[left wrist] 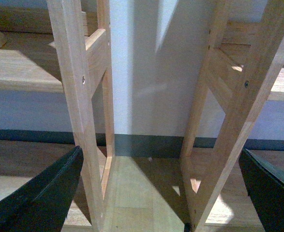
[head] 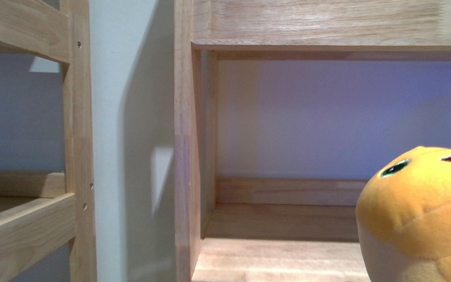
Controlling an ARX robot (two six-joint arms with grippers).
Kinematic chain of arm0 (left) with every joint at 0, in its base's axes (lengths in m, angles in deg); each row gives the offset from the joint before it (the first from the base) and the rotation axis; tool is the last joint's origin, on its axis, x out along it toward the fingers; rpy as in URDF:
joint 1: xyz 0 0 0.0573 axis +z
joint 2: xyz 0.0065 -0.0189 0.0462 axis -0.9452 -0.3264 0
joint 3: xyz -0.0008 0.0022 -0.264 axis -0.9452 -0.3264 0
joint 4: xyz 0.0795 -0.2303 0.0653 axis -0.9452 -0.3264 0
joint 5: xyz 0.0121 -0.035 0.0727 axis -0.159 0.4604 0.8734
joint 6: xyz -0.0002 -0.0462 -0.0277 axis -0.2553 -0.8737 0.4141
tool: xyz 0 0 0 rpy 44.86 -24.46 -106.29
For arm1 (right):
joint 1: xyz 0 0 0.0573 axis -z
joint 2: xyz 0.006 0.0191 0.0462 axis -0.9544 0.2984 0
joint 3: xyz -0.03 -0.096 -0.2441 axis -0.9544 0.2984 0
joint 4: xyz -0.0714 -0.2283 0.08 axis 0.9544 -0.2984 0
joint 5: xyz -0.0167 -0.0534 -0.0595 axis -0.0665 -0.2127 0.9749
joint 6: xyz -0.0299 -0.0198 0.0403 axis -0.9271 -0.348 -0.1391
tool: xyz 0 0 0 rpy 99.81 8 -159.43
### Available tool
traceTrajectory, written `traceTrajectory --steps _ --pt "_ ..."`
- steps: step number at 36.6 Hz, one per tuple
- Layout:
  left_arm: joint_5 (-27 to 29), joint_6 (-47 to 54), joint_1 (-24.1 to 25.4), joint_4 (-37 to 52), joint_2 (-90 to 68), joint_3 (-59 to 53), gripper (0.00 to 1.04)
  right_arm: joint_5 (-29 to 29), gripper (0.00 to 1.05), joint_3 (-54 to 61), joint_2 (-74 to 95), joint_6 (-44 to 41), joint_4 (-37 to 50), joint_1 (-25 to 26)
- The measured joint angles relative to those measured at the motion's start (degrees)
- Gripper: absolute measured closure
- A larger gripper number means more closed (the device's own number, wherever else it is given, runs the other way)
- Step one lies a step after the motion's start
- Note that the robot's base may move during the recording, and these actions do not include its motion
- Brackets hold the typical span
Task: Put away toys
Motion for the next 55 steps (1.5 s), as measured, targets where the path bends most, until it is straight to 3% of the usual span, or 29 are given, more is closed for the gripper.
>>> traceTrajectory --steps 11,25,29,37,55 --pt "0.0 0.0 0.0 0.0 0.0 0.0 0.06 -1.1 0.95 -16.1 7.3 -9.6 3.3 0.8" --pt "0.0 0.0 0.0 0.0 0.0 0.0 0.06 -1.6 0.95 -37.9 19.8 -13.1 2.3 0.0" --pt "0.0 0.0 0.0 0.0 0.0 0.0 0.06 -5.8 0.95 -46.5 27.7 -12.2 4.4 3.9" --pt "0.0 0.0 0.0 0.0 0.0 0.0 0.06 -8.7 0.95 -58.2 41.5 -9.3 4.6 8.3" --pt "0.0 0.0 0.0 0.0 0.0 0.0 0.06 -10.6 0.95 -86.0 64.9 6.4 -6.1 13.9"
